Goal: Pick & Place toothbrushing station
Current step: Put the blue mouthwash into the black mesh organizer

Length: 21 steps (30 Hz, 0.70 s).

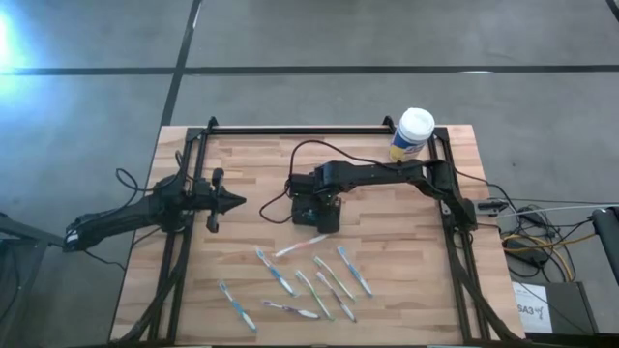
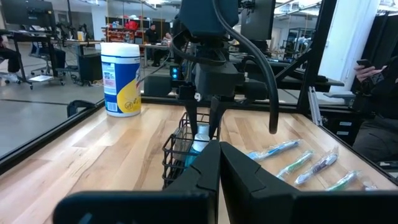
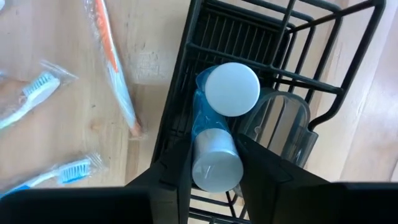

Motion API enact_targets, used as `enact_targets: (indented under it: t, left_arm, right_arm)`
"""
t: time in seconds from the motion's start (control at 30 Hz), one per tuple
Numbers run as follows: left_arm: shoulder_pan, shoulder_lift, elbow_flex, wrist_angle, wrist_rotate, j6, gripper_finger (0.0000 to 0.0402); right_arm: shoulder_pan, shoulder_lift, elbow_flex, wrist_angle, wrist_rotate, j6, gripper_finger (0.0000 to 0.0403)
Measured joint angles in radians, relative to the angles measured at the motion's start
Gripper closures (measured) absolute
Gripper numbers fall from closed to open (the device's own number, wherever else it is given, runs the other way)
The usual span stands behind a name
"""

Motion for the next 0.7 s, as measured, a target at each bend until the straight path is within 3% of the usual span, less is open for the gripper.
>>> enact_targets:
  t: [0.43, 0.7]
  left_arm:
    - [0.000, 0.000, 0.000, -0.001, 0.002, -0.001, 0.0390]
    - [0.000, 0.000, 0.000, -0.001, 0.002, -0.001, 0.0390]
  right_arm:
    - [0.000, 0.000, 0.000, -0.003, -0.002, -0.021, 0.0300]
    - [0.000, 0.000, 0.000, -0.002, -0.006, -0.014, 0.0264]
